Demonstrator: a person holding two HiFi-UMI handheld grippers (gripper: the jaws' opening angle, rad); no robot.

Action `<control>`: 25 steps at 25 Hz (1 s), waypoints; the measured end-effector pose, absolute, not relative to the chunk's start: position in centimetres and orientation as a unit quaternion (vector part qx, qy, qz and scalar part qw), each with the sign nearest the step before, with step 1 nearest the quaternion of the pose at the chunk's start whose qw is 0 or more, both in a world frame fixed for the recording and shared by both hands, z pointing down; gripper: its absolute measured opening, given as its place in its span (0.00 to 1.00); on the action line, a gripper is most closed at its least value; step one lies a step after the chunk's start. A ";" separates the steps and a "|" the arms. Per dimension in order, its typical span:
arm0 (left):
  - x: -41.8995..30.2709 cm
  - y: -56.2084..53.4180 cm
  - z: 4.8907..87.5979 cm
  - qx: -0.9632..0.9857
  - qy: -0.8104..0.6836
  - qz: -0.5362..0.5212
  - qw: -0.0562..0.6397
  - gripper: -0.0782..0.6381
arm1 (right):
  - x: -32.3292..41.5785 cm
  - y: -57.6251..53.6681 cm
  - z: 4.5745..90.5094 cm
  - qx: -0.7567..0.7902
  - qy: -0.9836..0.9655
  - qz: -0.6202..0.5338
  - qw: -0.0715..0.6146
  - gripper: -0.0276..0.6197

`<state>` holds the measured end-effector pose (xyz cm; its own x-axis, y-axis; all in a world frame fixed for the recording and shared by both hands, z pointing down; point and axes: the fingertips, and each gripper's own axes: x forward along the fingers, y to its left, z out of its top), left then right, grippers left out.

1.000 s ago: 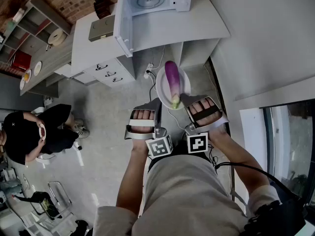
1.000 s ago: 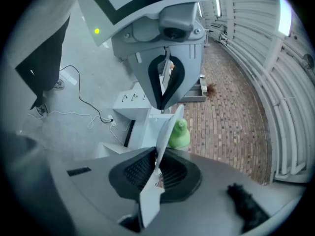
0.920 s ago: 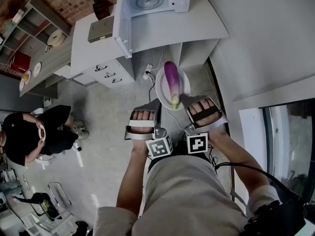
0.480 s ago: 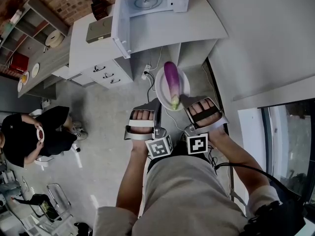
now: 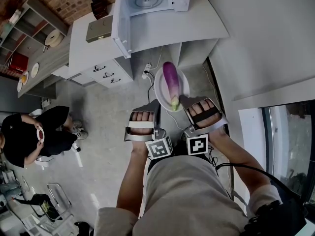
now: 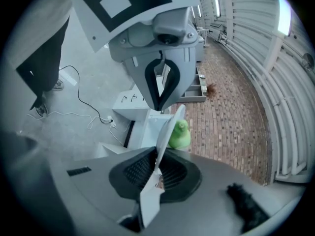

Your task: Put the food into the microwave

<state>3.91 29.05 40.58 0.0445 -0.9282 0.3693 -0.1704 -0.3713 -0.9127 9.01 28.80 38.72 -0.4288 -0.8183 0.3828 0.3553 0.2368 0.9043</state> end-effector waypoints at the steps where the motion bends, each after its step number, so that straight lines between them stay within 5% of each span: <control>1: 3.8 29.0 40.6 -0.632 0.435 -0.536 0.353 0.12 | 8.8 28.7 38.8 0.190 -0.609 -0.585 0.501 0.08; 25: -1.2 24.8 41.9 -0.660 0.414 -0.514 0.359 0.12 | 3.3 24.7 39.9 0.198 -0.602 -0.563 0.530 0.08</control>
<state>-1.17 24.77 41.88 0.1287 -0.9153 0.3816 -0.1774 -0.3999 -0.8992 3.34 24.72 39.91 -0.3602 -0.8356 0.4148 0.3584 0.2866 0.8885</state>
